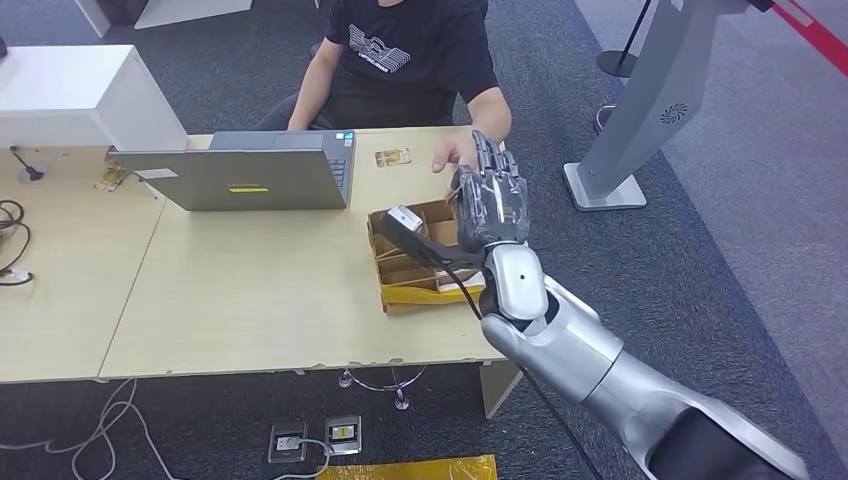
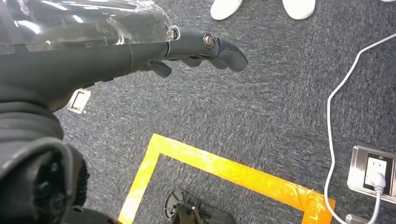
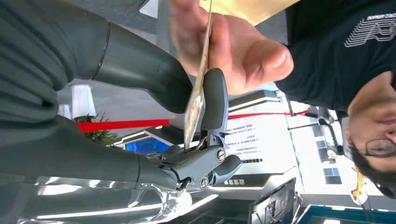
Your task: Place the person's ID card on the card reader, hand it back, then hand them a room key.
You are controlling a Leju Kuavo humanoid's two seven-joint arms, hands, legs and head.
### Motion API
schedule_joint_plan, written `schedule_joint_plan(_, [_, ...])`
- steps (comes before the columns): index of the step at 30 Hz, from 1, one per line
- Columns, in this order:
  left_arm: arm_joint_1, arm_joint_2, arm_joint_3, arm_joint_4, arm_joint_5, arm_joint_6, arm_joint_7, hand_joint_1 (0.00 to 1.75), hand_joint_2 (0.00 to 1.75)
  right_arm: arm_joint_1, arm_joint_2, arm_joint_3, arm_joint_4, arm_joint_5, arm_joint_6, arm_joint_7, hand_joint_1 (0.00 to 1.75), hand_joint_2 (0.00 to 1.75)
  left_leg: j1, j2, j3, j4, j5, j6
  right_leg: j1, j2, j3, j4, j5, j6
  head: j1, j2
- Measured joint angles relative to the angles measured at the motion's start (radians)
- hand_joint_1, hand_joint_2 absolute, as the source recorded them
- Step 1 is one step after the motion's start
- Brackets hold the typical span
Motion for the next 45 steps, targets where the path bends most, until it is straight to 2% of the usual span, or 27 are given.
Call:
schedule_joint_plan(3, [0.0,-0.003,0.011,0.0,-0.01,0.0,-0.002,0.0,0.0,0.01,-0.004,-0.016,-0.003,0.019,0.02,0.0,1.7,1.75,0.0,0.0,0.0,0.0,0.0,0.0,0.0,0.0,0.0,0.0,0.0,0.0,0.0,0.0])
schedule_joint_plan(5, [0.0,-0.004,0.018,0.0,-0.019,0.0,-0.004,0.0,0.0,0.016,-0.007,-0.028,-0.007,0.03,0.029,0.0,1.4,1.75,0.0,0.0,0.0,0.0,0.0,0.0,0.0,0.0,0.0,0.0,0.0,0.0,0.0,0.0])
schedule_joint_plan(7, [0.0,-0.005,0.028,0.0,-0.03,0.0,-0.005,0.0,0.0,0.023,-0.01,-0.041,-0.009,0.041,0.035,0.0,0.58,1.75,0.0,0.0,0.0,0.0,0.0,0.0,0.0,0.0,0.0,0.0,0.0,0.0,0.0,0.0])
schedule_joint_plan(9, [0.0,-0.005,0.038,0.0,-0.042,0.0,-0.005,0.0,0.0,0.031,-0.014,-0.053,-0.014,0.052,0.037,0.0,0.0,1.75,0.0,0.0,0.0,0.0,0.0,0.0,0.0,0.0,0.0,0.0,0.0,0.0,0.0,0.0])
schedule_joint_plan(14, [-0.001,-0.008,0.062,-0.002,-0.075,0.0,-0.004,0.0,0.0,0.047,-0.018,-0.077,-0.019,0.097,0.055,0.0,0.0,1.75,0.0,0.0,0.0,0.0,0.0,0.0,0.0,0.0,0.0,0.0,0.0,0.0,0.0,0.0])
schedule_joint_plan(18, [-0.001,-0.01,0.083,-0.005,-0.091,0.0,0.002,0.0,0.0,0.053,-0.018,-0.089,-0.019,0.109,0.069,0.0,0.0,0.0,0.0,0.0,0.0,0.0,0.0,0.0,0.0,0.0,0.0,0.0,0.0,0.0,0.0,0.0])
schedule_joint_plan(26, [0.0,-0.013,0.125,-0.007,-0.127,0.0,0.001,0.0,0.0,0.052,-0.019,-0.091,-0.019,0.103,0.065,0.0,0.0,0.0,0.0,0.0,0.0,0.0,0.0,0.0,0.0,0.0,0.0,0.0,0.0,0.0,0.0,0.0])
schedule_joint_plan(31, [0.003,-0.018,0.167,-0.012,-0.16,0.0,-0.011,0.0,0.0,0.055,-0.027,-0.128,-0.021,0.125,0.056,0.0,0.0,0.0,0.0,0.0,0.0,0.0,0.0,0.0,0.0,0.0,0.0,0.0,0.0,0.0,0.0,0.0])
schedule_joint_plan(35, [0.005,-0.021,0.214,-0.012,-0.178,0.0,-0.039,0.0,0.0,0.079,-0.047,-0.207,-0.035,0.19,0.098,0.0,0.0,0.0,0.0,0.0,0.0,0.0,0.0,0.0,0.0,0.0,0.0,-0.001,0.0,0.0,0.0,0.0])
schedule_joint_plan(45, [0.004,-0.028,0.343,-0.011,-0.206,0.0,-0.092,0.0,0.0,0.173,-0.144,-0.433,-0.127,0.352,0.254,0.001,0.0,0.0,0.0,0.0,0.0,0.001,0.0,0.0,0.0,0.0,0.0,-0.002,0.0,0.0,0.0,0.0])
